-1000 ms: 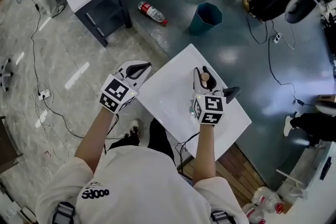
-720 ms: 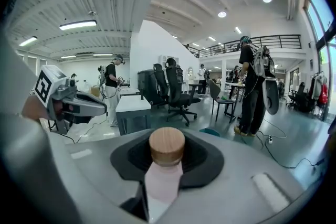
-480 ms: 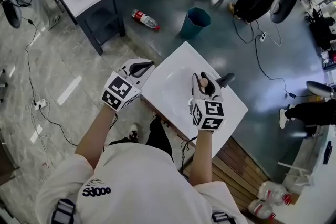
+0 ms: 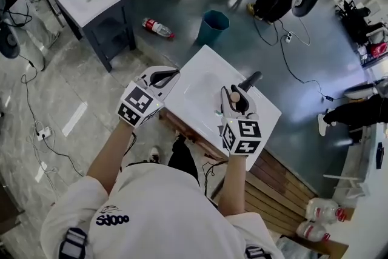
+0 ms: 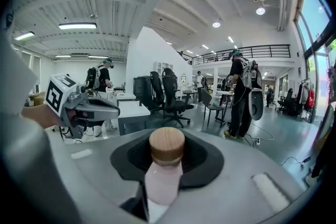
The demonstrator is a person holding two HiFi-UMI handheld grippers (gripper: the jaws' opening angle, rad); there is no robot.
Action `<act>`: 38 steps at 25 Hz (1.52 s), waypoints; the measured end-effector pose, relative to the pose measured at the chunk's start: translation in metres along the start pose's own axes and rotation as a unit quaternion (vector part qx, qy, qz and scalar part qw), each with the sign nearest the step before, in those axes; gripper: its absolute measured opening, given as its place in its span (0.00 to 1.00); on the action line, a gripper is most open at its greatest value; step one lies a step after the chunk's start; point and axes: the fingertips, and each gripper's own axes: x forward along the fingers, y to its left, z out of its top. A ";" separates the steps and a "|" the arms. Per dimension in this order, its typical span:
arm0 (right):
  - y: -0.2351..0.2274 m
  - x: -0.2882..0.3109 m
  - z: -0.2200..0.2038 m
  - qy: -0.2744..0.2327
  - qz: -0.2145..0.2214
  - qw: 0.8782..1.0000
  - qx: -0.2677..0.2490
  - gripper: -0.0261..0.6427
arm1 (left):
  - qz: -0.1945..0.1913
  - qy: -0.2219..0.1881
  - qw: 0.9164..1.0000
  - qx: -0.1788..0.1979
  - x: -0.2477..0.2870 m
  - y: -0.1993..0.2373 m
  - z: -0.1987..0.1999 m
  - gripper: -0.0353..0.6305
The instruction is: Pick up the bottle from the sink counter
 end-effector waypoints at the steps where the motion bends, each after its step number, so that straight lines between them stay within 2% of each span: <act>1: 0.003 -0.005 0.002 -0.001 -0.001 1.000 -0.001 0.21 | -0.003 -0.002 1.000 0.002 -0.002 -0.003 0.001 0.06; 22: 0.036 -0.078 0.022 -0.026 -0.003 1.000 -0.002 0.21 | -0.025 -0.027 0.999 0.038 -0.036 -0.042 0.023 0.06; 38: 0.038 -0.087 0.027 -0.035 0.010 0.999 -0.013 0.21 | -0.028 -0.029 0.998 0.054 -0.039 -0.057 0.030 0.06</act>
